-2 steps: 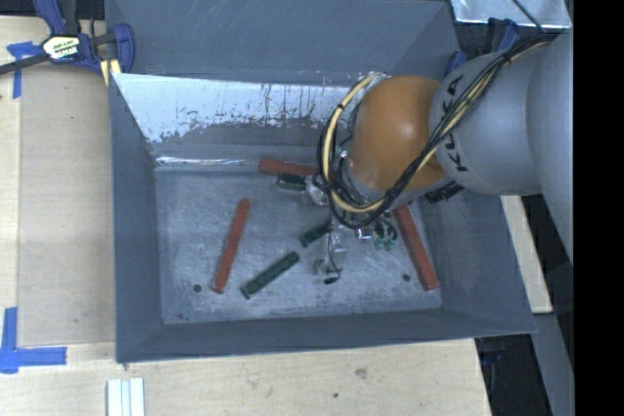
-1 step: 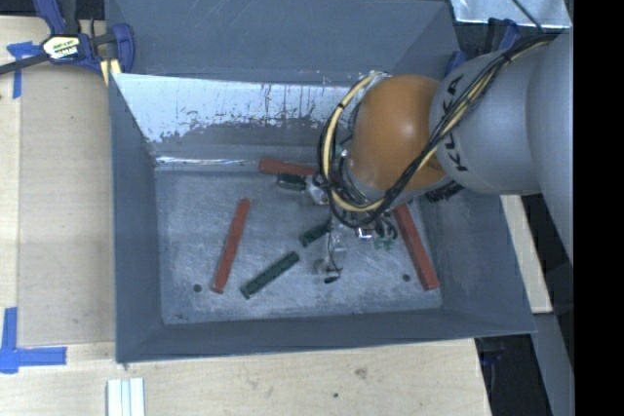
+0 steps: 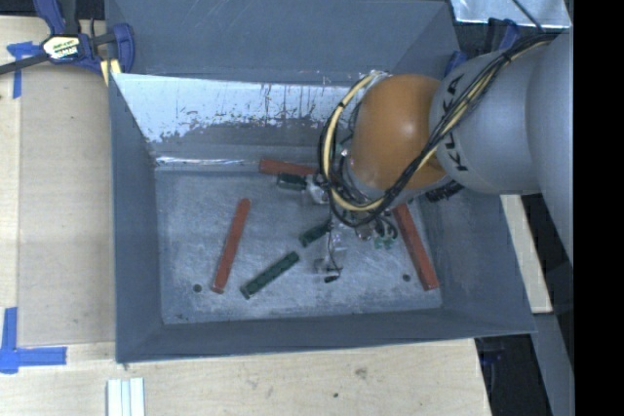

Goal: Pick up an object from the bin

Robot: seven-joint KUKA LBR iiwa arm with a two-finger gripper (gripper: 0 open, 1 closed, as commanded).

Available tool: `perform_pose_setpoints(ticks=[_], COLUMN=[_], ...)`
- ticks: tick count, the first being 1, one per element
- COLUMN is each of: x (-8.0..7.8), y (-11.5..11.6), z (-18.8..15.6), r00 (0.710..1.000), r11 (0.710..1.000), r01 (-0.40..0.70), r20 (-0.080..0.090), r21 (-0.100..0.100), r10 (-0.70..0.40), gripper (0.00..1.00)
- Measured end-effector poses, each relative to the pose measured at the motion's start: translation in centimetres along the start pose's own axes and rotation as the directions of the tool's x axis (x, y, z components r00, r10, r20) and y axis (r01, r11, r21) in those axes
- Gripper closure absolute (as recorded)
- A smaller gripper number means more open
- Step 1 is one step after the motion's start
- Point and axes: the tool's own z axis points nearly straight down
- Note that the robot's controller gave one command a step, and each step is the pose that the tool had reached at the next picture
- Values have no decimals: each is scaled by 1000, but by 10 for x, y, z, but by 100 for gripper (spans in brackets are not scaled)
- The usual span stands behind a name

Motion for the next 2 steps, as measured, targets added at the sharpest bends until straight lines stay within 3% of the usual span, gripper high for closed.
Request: perform_pose_setpoints(ticks=[1,2], x=[-1,-2], y=[0,0], z=[0,-2], r00=[1000,1000], r11=[1000,1000], r01=[-2,-2], r20=[2,6], r21=[0,-1], r10=[2,2], gripper=[0,100])
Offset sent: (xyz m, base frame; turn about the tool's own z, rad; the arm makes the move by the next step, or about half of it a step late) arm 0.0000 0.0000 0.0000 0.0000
